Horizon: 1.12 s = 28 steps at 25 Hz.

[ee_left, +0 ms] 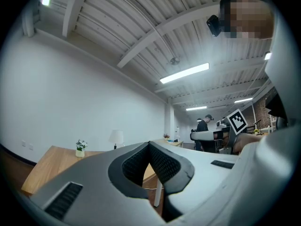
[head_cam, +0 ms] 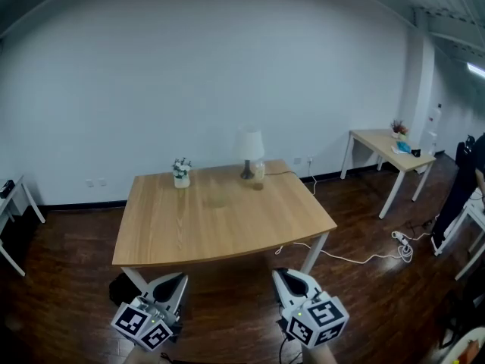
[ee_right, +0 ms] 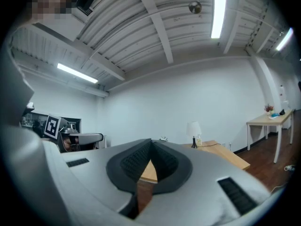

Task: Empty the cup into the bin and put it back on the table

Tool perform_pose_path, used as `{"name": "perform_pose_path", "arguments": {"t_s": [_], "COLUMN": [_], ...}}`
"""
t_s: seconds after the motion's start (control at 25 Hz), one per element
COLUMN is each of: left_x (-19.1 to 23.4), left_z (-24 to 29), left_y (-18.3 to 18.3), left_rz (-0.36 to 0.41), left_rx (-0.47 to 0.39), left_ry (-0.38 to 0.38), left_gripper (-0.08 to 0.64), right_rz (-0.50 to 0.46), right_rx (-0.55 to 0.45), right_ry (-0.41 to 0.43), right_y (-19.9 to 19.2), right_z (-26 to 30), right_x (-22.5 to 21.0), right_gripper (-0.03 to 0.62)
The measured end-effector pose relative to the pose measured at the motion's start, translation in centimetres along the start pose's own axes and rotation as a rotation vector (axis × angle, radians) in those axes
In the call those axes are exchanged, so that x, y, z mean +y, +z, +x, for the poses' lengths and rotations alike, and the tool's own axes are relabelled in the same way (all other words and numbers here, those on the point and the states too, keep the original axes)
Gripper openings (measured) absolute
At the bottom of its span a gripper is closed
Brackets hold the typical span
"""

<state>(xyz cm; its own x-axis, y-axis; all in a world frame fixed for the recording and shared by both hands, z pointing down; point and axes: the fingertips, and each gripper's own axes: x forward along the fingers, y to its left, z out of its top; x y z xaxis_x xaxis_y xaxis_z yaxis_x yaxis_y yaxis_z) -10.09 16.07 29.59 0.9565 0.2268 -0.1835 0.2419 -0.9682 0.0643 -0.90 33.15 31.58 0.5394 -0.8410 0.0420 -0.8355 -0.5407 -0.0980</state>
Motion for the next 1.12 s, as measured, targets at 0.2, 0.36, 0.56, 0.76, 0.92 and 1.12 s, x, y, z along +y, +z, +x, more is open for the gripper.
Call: {"name": "perform_pose_path", "arguments": {"t_s": [0.2, 0.36, 0.56, 0.76, 0.92, 1.12], "left_x": [0.4, 1.9, 5.0, 9.0, 11.3, 14.2], "left_z": [1.7, 3.5, 6.0, 8.5, 9.9, 11.6], "left_y": [-0.6, -0.9, -1.8, -1.3, -1.2, -1.1], "left_rz": [0.003, -0.003, -0.023, -0.023, -0.025, -0.033], "left_rx": [0.017, 0.016, 0.016, -0.004, -0.008, -0.009], "left_ry": [-0.006, -0.012, -0.014, -0.022, -0.022, -0.033], "left_gripper": [-0.009, -0.009, -0.009, -0.009, -0.009, -0.009], "right_rz": [0.015, 0.024, 0.01, -0.007, -0.012, -0.01], "right_rx": [0.002, 0.01, 0.032, 0.028, 0.041, 0.05], "right_ry": [0.004, -0.003, -0.01, -0.03, -0.029, -0.037], "right_y": [-0.2, -0.3, -0.4, 0.6, 0.7, 1.0], "right_z": [1.4, 3.5, 6.7, 10.9, 13.6, 16.9], "right_x": [-1.6, -2.9, -4.1, -5.5, -5.9, -6.5], "right_gripper": [0.002, 0.003, 0.002, 0.003, 0.002, 0.002]}}
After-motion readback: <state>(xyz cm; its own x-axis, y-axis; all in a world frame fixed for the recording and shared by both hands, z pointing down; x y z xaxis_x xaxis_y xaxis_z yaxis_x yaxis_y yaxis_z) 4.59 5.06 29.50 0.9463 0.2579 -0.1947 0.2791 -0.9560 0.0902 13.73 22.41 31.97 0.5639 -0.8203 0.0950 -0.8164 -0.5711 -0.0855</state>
